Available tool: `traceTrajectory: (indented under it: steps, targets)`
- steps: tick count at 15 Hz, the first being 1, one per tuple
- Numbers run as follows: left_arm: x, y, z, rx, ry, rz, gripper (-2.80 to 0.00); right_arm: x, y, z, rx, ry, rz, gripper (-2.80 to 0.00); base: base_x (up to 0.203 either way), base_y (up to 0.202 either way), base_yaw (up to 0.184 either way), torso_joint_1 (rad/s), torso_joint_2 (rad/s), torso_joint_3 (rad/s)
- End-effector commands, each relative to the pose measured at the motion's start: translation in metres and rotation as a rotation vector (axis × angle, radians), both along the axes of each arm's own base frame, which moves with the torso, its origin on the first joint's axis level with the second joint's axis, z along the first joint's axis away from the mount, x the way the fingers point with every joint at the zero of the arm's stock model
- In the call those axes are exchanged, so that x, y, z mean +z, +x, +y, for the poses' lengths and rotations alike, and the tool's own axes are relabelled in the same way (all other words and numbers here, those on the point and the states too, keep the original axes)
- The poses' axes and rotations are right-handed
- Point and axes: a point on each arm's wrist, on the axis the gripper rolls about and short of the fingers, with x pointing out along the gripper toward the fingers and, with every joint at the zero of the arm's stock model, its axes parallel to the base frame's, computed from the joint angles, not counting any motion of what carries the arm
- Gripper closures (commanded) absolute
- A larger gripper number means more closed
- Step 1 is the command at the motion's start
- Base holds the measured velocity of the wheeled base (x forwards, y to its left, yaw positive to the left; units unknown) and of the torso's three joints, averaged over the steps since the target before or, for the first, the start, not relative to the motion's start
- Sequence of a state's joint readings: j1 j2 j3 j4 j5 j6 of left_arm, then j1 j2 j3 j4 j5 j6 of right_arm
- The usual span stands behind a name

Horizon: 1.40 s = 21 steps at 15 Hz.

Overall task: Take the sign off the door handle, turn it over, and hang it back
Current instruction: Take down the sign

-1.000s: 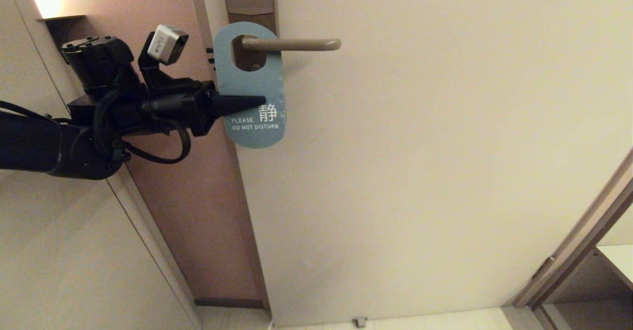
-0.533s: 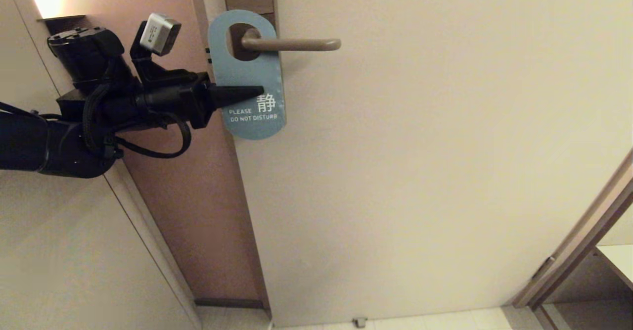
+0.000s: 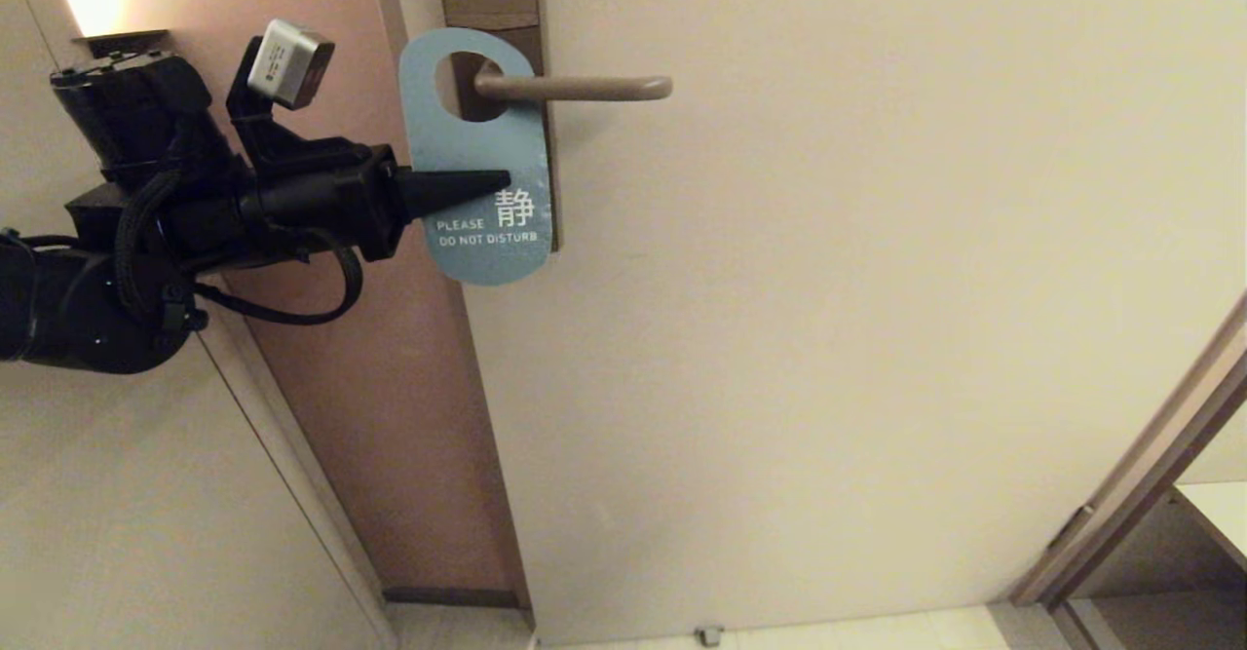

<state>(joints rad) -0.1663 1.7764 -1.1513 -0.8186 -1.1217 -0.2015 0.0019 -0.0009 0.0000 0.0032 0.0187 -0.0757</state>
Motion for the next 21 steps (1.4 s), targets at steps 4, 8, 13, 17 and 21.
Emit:
traceTrajectory:
  steps: [4, 8, 13, 17, 21]
  targets:
    - [0.004, -0.014, -0.001, 0.071, -0.017, -0.009, 0.0, 0.0, 0.0, 0.0, 0.002, -0.001, 0.001, 0.0, 0.0, 0.0, 0.0, 0.0, 0.0, 0.0]
    - [0.004, -0.013, -0.002, 0.073, -0.017, -0.009, 0.0, 0.0, 0.0, 0.0, 0.001, -0.001, 0.001, 0.0, 0.0, 0.0, 0.0, 0.0, 0.0, 0.0]
    - [0.002, -0.014, -0.01, 0.051, -0.015, -0.005, 0.0, 0.0, 0.0, 0.0, 0.001, -0.001, 0.001, 0.0, 0.0, 0.0, 0.0, 0.0, 0.0, 0.0]
    - [-0.001, -0.014, -0.019, 0.117, -0.017, -0.011, 0.0, 0.0, 0.0, 0.0, 0.0, -0.001, 0.001, 0.0, 0.0, 0.0, 0.0, 0.0, 0.0, 0.0]
    - [-0.004, -0.013, -0.019, 0.176, 0.011, -0.02, 0.0, 0.0, 0.0, 0.0, -0.001, -0.001, 0.001, 0.0, 0.0, 0.0, 0.0, 0.0, 0.0, 0.0]
